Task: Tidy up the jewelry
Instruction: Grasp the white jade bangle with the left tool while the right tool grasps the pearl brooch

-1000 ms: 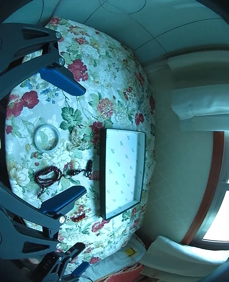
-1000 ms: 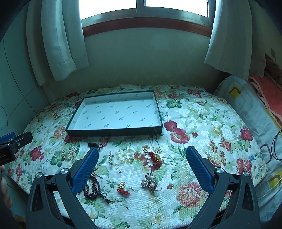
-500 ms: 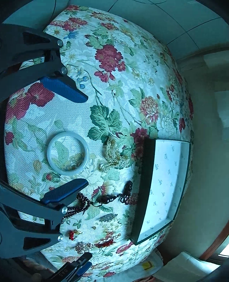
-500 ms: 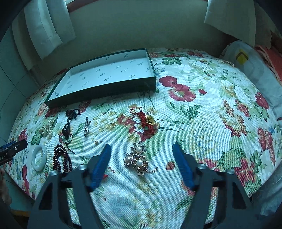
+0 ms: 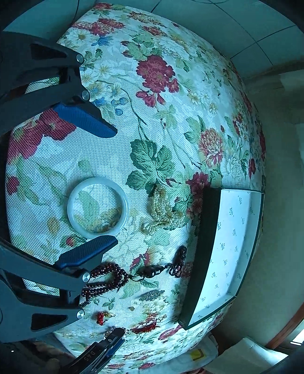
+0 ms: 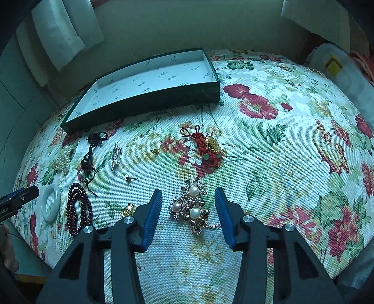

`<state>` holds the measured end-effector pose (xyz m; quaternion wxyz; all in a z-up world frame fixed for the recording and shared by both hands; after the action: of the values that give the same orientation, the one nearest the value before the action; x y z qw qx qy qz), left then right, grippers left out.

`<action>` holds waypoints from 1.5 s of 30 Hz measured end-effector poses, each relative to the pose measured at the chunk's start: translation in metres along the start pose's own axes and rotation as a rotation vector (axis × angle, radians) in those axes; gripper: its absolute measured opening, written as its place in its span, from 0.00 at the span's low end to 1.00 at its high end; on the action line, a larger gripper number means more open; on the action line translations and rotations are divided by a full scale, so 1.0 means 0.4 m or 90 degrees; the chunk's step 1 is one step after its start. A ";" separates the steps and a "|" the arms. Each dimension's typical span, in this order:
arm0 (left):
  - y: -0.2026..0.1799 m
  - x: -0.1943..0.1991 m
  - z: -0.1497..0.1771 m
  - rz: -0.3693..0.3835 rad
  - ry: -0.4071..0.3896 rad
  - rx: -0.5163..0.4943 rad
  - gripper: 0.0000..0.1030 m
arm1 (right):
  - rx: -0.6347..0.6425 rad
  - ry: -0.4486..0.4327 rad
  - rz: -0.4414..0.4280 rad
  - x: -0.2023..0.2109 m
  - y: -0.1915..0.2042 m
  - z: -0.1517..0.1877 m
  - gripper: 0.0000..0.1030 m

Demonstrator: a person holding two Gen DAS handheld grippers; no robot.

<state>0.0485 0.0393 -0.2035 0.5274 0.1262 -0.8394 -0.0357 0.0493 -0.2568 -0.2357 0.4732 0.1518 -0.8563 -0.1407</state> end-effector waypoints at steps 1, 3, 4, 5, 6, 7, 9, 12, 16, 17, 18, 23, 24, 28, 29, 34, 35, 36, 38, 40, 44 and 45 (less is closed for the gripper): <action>-0.001 -0.001 0.002 0.000 0.001 -0.001 0.83 | 0.000 0.002 -0.001 -0.004 -0.001 0.002 0.41; -0.002 -0.002 0.006 -0.001 0.003 -0.002 0.83 | 0.003 0.002 0.002 -0.008 -0.001 0.004 0.37; -0.003 -0.003 0.007 -0.001 0.003 -0.003 0.83 | 0.008 0.004 0.007 -0.010 0.001 0.004 0.36; -0.004 -0.004 0.008 0.000 0.005 -0.004 0.83 | 0.012 0.005 0.008 -0.011 0.003 0.005 0.34; -0.004 -0.005 0.008 0.000 0.006 -0.004 0.83 | 0.014 0.005 0.009 -0.011 0.004 0.006 0.33; -0.005 -0.006 0.009 0.001 0.007 -0.005 0.83 | 0.016 0.005 0.011 -0.010 0.005 0.007 0.33; -0.008 -0.009 0.012 0.001 0.010 -0.007 0.83 | 0.023 0.006 0.015 -0.010 0.007 0.009 0.28; -0.013 -0.012 0.017 0.003 0.014 -0.010 0.83 | 0.024 0.005 0.014 -0.008 0.008 0.011 0.27; -0.021 -0.015 0.021 0.007 0.016 -0.014 0.83 | 0.025 0.000 0.013 -0.004 0.012 0.011 0.26; -0.024 -0.016 0.022 0.008 0.015 -0.015 0.83 | 0.026 -0.001 0.013 -0.003 0.013 0.011 0.25; -0.026 -0.017 0.022 0.009 0.015 -0.017 0.83 | 0.026 -0.002 0.014 -0.003 0.014 0.011 0.25; -0.046 -0.027 0.023 0.021 0.017 -0.028 0.83 | 0.029 -0.002 0.016 -0.003 0.014 0.011 0.25; -0.052 -0.031 0.023 0.021 0.017 -0.032 0.83 | 0.030 -0.002 0.016 -0.002 0.016 0.013 0.25; -0.068 -0.052 0.027 0.016 0.023 -0.043 0.83 | 0.031 -0.002 0.013 -0.002 0.017 0.014 0.25; -0.070 -0.057 0.028 0.015 0.023 -0.044 0.83 | 0.031 -0.002 0.013 -0.002 0.016 0.014 0.25; -0.080 -0.068 0.036 0.003 0.012 -0.058 0.83 | 0.030 -0.003 0.012 -0.002 0.017 0.014 0.25; -0.081 -0.067 0.037 0.000 0.008 -0.060 0.83 | 0.030 -0.003 0.012 -0.002 0.017 0.014 0.25; -0.080 -0.067 0.038 0.001 0.007 -0.058 0.84 | 0.030 -0.003 0.011 -0.002 0.017 0.014 0.25; -0.079 -0.068 0.038 -0.003 0.007 -0.058 0.85 | 0.029 -0.003 0.011 -0.001 0.017 0.013 0.25; -0.076 -0.070 0.039 -0.002 0.012 -0.052 0.88 | 0.028 -0.004 0.011 -0.001 0.017 0.013 0.25; -0.081 -0.061 0.043 0.006 -0.004 -0.064 0.80 | 0.028 -0.003 0.010 0.000 0.016 0.013 0.25; -0.085 -0.055 0.045 0.013 -0.014 -0.073 0.71 | 0.028 -0.004 0.010 0.000 0.016 0.012 0.25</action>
<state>0.0474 0.0105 -0.2373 0.5250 0.0869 -0.8429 -0.0795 0.0442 -0.2505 -0.2357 0.4685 0.1547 -0.8617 -0.1184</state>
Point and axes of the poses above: each gripper's, at about its wrist camera, not at the fingertips, and x roughly against the way its jaws point, y to its left, z to its underside, the point moved 1 cm from there along -x, roughly the way its jaws point, and after that the axes turned 15 degrees about -z, right-handed, at the moved point
